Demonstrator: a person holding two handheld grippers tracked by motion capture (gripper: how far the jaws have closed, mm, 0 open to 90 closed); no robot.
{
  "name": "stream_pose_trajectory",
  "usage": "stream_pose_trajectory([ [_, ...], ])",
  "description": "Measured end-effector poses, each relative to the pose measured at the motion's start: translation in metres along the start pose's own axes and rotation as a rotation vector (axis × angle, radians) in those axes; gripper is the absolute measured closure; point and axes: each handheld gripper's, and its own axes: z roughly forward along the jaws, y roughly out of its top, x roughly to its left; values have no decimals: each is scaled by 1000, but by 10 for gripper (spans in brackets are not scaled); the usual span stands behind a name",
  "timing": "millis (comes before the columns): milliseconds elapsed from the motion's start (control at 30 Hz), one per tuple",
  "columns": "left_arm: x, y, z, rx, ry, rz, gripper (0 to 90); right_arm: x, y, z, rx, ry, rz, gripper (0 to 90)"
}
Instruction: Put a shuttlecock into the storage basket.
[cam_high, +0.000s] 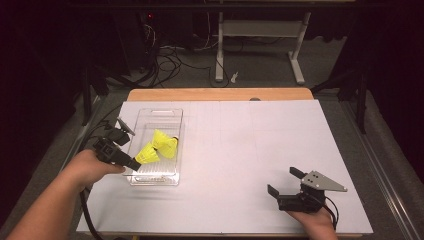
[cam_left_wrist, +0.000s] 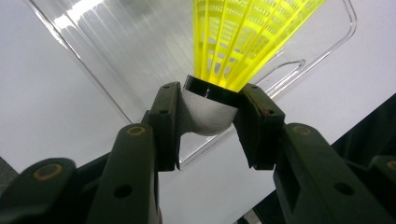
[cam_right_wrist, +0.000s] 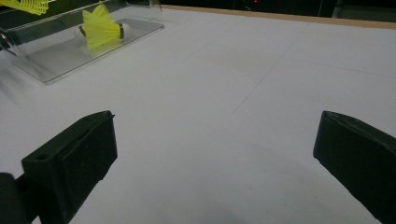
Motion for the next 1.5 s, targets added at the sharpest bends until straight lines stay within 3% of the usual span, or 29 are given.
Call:
stream_pose_trajectory([
  [433, -6, 10, -9, 14, 39, 9, 624, 0, 0, 0, 0, 2, 0, 4],
  [1500, 5, 14, 37, 94, 48, -13, 623, 0, 0, 0, 0, 6, -3, 4],
])
